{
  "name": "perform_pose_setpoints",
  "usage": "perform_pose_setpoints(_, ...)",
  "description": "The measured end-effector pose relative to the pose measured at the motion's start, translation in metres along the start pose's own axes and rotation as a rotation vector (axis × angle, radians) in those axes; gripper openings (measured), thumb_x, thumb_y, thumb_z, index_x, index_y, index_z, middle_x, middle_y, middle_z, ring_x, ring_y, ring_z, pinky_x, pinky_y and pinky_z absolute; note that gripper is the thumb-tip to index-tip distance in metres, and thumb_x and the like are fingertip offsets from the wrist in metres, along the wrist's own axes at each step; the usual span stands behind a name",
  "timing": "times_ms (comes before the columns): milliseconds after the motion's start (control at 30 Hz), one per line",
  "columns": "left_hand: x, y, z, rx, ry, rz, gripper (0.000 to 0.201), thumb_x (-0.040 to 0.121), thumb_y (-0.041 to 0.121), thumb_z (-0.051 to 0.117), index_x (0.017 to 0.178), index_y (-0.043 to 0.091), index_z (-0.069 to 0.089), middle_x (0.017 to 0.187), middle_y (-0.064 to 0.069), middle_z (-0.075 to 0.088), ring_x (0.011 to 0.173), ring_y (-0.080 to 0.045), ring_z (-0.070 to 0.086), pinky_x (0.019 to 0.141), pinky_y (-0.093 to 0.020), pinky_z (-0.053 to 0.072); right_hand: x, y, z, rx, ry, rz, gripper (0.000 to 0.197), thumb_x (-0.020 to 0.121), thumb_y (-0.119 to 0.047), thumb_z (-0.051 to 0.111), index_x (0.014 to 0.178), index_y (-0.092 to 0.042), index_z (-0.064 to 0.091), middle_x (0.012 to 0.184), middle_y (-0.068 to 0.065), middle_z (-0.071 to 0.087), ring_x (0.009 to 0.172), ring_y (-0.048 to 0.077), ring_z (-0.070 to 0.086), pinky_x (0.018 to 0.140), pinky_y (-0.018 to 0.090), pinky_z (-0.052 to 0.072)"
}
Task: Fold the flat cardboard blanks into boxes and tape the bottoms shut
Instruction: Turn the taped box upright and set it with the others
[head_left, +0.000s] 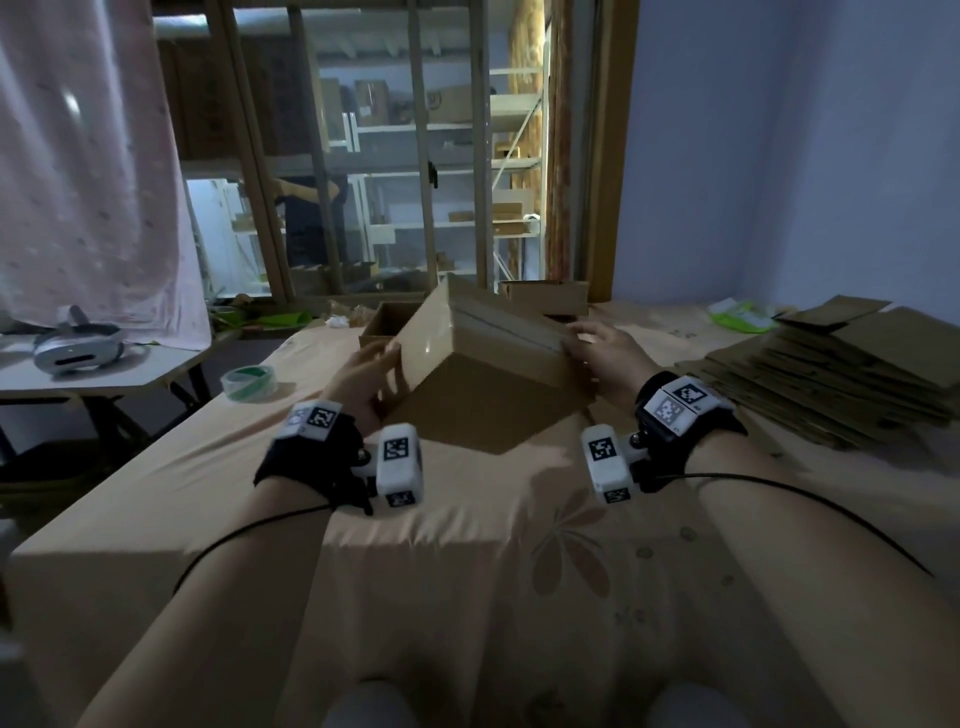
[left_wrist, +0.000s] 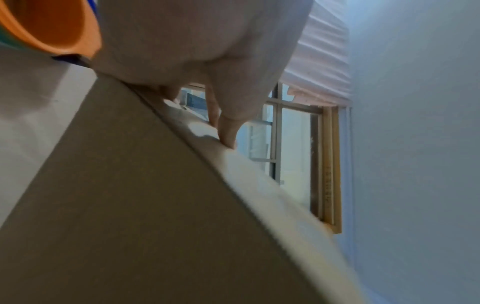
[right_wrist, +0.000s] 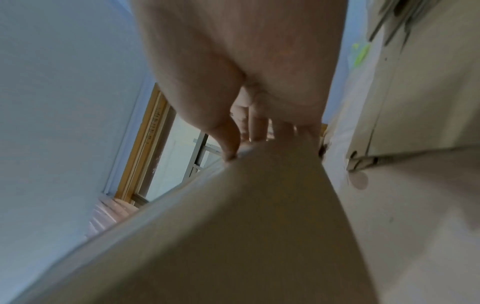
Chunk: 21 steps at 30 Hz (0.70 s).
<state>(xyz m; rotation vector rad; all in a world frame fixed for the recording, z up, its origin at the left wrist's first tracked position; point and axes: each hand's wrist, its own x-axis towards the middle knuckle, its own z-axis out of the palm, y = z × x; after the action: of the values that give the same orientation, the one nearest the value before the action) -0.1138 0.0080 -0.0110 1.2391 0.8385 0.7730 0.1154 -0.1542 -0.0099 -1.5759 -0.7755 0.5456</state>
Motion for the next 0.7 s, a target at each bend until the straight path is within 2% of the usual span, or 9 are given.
perform_pose_setpoints(100,-0.004,0.015,-0.009,-0.014,0.026,0.126,0.045,0.080,0.027,0.074,0.120,0.038,0.058,0.133,-0.009,0.053,0.111,-0.033,0.057,0.059,-0.036,0.054,-0.011,-0.001,-0.005,-0.161,-0.111,0.028,0.014,0.096,-0.021,0.057,0.106,-0.016,0.066,0.098,0.015,0.061,0.082,0.024,0.056,0.066,0.029,0.041)
perform_pose_setpoints(133,-0.005,0.018,-0.008,0.040,0.044,0.176,0.046,0.075,0.026,0.079,0.115,0.041,0.060,0.134,-0.009,0.053,0.115,-0.033,0.056,0.065,-0.038,0.055,-0.014,-0.003,-0.003,-0.212,-0.120,0.020,0.017,0.099,-0.024,0.054,0.105,-0.014,0.066,0.097,0.006,0.054,0.083,0.028,0.056,0.064,0.029,0.043)
perform_pose_setpoints(167,-0.008,0.022,-0.005,0.130,0.049,0.229,0.050,0.070,0.028,0.083,0.112,0.043,0.061,0.133,-0.007,0.053,0.116,-0.032,0.055,0.074,-0.040,0.056,-0.017,-0.007,-0.001,-0.264,-0.102,-0.004,0.024,0.100,-0.029,0.051,0.109,-0.012,0.065,0.108,0.022,0.062,0.090,0.034,0.060,0.069,0.032,0.049)
perform_pose_setpoints(200,-0.010,0.024,-0.001,0.243,0.061,0.288,0.054,0.066,0.029,0.084,0.112,0.043,0.059,0.129,-0.002,0.053,0.115,-0.031,0.055,0.083,-0.044,0.055,-0.017,-0.012,0.002,-0.303,-0.077,-0.030,0.034,0.100,-0.036,0.048,0.117,-0.010,0.063,0.133,0.026,0.053,0.100,0.039,0.062,0.082,0.040,0.053)
perform_pose_setpoints(300,-0.019,0.026,0.017,0.470,0.087,0.431,0.059,0.068,0.029,0.081,0.119,0.040,0.054,0.115,0.006,0.049,0.106,-0.023,0.054,0.090,-0.047,0.052,-0.026,-0.035,0.012,-0.381,-0.103,-0.061,0.053,0.097,-0.053,0.043,0.129,-0.013,0.058,0.121,0.013,0.063,0.103,0.027,0.065,0.097,0.046,0.050)
perform_pose_setpoints(467,-0.034,0.029,0.048,0.706,0.085,0.694,0.058,0.072,0.029,0.081,0.124,0.015,0.060,0.104,0.006,0.058,0.096,-0.011,0.055,0.082,-0.024,0.047,-0.040,-0.063,0.025,-0.586,-0.371,-0.085,0.058,0.093,-0.059,0.046,0.142,-0.029,0.040,0.123,-0.001,0.058,0.100,0.018,0.061,0.077,0.032,0.052)
perform_pose_setpoints(567,-0.045,0.034,0.063,0.767,-0.046,0.831,0.046,0.077,0.022,0.077,0.120,0.011,0.064,0.103,0.005,0.066,0.095,-0.007,0.060,0.084,-0.020,0.050,-0.040,-0.064,0.031,-0.720,-0.444,-0.148,0.091,0.073,-0.070,0.068,0.144,-0.028,0.031,0.116,-0.007,0.062,0.102,0.016,0.066,0.079,0.033,0.057)
perform_pose_setpoints(633,-0.049,0.036,0.065,0.790,-0.115,0.870,0.040,0.082,0.015,0.071,0.121,0.015,0.063,0.095,0.013,0.065,0.088,0.003,0.060,0.084,-0.011,0.050,-0.036,-0.058,0.025,-0.695,-0.444,-0.206,0.101,0.071,-0.057,0.078,0.149,-0.023,0.024,0.118,-0.007,0.062,0.100,0.008,0.065,0.074,0.024,0.057)
perform_pose_setpoints(700,-0.050,0.036,0.063,0.741,-0.177,0.877,0.035,0.086,0.012,0.067,0.120,0.016,0.063,0.094,0.016,0.063,0.084,0.012,0.057,0.074,-0.002,0.047,-0.041,-0.059,0.016,-0.601,-0.435,-0.180,0.088,0.077,-0.033,0.081,0.145,-0.027,0.027,0.115,-0.005,0.062,0.097,0.008,0.065,0.069,0.023,0.058)
